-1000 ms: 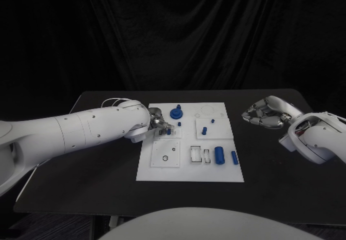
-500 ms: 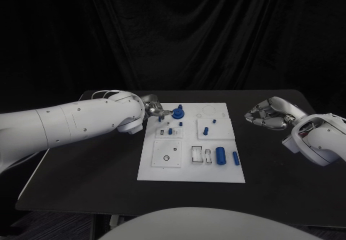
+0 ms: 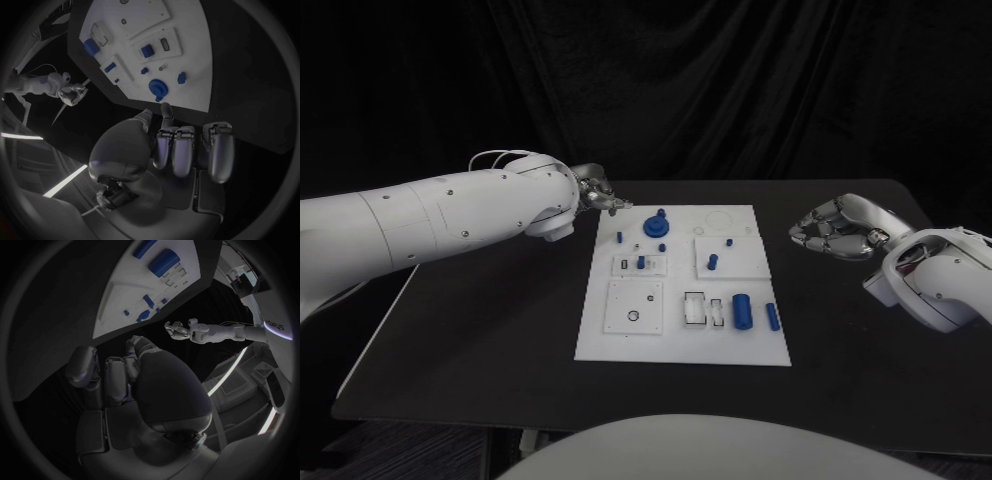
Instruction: Assemble the parts on the task board
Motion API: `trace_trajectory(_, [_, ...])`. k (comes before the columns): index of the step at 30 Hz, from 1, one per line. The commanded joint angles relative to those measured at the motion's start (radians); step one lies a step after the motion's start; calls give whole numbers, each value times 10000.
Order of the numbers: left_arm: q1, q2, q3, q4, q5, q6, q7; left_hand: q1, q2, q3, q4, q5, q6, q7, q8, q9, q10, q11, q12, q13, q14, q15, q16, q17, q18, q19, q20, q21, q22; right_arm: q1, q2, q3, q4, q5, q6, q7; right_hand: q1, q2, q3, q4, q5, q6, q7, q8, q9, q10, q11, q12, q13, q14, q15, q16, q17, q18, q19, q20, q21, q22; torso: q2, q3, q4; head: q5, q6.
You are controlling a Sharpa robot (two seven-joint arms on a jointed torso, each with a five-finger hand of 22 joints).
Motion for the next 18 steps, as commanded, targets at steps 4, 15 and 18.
trace_trajectory(4, [-87, 458, -7, -866, -231, 999, 3, 103, -26, -28, -39, 40, -45, 1, -50, -24, 1036, -72, 36, 2633, 1020, -62, -11, 2634, -22, 200, -15, 24, 1413, -21, 25, 6, 28, -59, 29, -153, -90, -10, 45, 21, 1, -74, 12, -48, 11, -60, 19, -41, -21, 256, 10, -46, -9, 161, -27, 35, -42, 262, 75, -2, -11, -15, 2])
trace_trajectory(15, [-349, 899, -11, -1626, -240, 1289, 37, -59, 11, -215, 176, -20, 76, 20, -104, -74, 1036, -48, 36, 2633, 1020, -40, -11, 2634, -14, 172, 3, -2, 1394, -22, 17, 6, 47, -59, 50, -153, -88, -3, 57, 20, 13, -80, 10, -53, 12, -62, 17, -43, -23, 254, 11, -50, -13, 163, -31, 36, -52, 258, 121, -48, -23, -7, 2])
trace_trajectory(18, [-372, 948, -11, -1723, -240, 1385, 23, -96, 14, -264, 226, -35, 106, 17, -114, -82, 1036, -49, 36, 2633, 1020, -40, -11, 2634, -11, 167, 5, -9, 1389, -22, 21, 7, 46, -59, 50, -155, -88, -3, 57, 20, 13, -80, 10, -53, 12, -62, 17, -43, -23, 254, 11, -50, -13, 163, -31, 36, -52, 258, 130, -61, -28, 13, 2])
